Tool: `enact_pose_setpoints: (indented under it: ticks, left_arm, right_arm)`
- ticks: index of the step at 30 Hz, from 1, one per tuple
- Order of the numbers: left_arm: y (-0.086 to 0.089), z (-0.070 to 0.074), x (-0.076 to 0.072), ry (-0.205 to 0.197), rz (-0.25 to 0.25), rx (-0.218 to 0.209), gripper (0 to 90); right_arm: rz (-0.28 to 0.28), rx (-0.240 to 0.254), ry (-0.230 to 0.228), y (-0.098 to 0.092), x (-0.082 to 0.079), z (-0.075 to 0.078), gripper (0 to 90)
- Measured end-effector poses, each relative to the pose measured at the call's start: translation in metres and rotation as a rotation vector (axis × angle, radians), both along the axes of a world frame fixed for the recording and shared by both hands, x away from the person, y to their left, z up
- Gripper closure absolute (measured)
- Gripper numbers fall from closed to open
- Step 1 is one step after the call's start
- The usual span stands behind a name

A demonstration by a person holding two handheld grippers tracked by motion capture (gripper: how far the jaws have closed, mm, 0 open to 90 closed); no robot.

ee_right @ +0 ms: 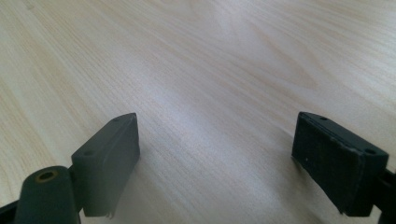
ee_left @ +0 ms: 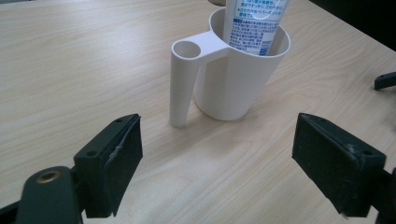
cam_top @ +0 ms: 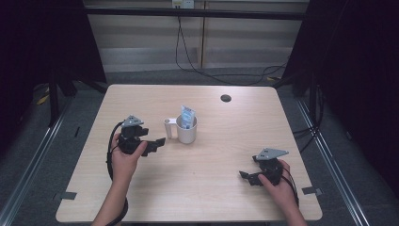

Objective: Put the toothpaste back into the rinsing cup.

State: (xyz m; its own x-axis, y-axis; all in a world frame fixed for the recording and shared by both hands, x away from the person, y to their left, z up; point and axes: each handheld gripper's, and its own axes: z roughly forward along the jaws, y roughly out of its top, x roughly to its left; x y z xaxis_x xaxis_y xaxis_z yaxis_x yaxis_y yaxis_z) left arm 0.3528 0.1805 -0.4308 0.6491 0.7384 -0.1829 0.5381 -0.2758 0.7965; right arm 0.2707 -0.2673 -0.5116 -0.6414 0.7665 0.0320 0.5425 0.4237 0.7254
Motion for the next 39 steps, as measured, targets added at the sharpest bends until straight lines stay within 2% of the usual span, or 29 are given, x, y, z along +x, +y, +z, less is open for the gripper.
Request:
enact_pose_setpoints:
  ticks: [8, 19, 26, 32, 33, 35, 39]
  left_arm:
    - [0.003, -0.013, -0.004, 0.015, -0.011, -0.001, 16.3]
    - [0.012, -0.034, -0.01, 0.045, 0.007, -0.006, 16.3]
    - [0.018, -0.049, -0.014, 0.073, 0.013, 0.019, 16.3]
    - [0.02, -0.057, -0.016, 0.08, 0.01, 0.041, 16.4]
    - [0.02, -0.059, -0.017, 0.077, 0.012, 0.058, 16.4]
    - [0.021, -0.061, -0.018, 0.081, 0.011, 0.06, 16.4]
    - [0.021, -0.066, -0.019, 0.086, 0.004, 0.092, 16.4]
  right_arm:
    - [-0.003, -0.004, 0.001, 0.0, 0.0, 0.0, 14.7]
    - [-0.002, -0.004, 0.001, 0.0, 0.0, 0.0, 14.7]
    - [-0.003, -0.004, 0.001, 0.0, 0.0, 0.0, 14.7]
    - [-0.003, -0.004, 0.001, 0.0, 0.0, 0.0, 14.7]
    - [-0.003, -0.004, 0.001, 0.0, 0.0, 0.0, 14.7]
    - [-0.003, -0.004, 0.001, 0.0, 0.0, 0.0, 14.7]
    - [-0.003, -0.004, 0.001, 0.0, 0.0, 0.0, 14.7]
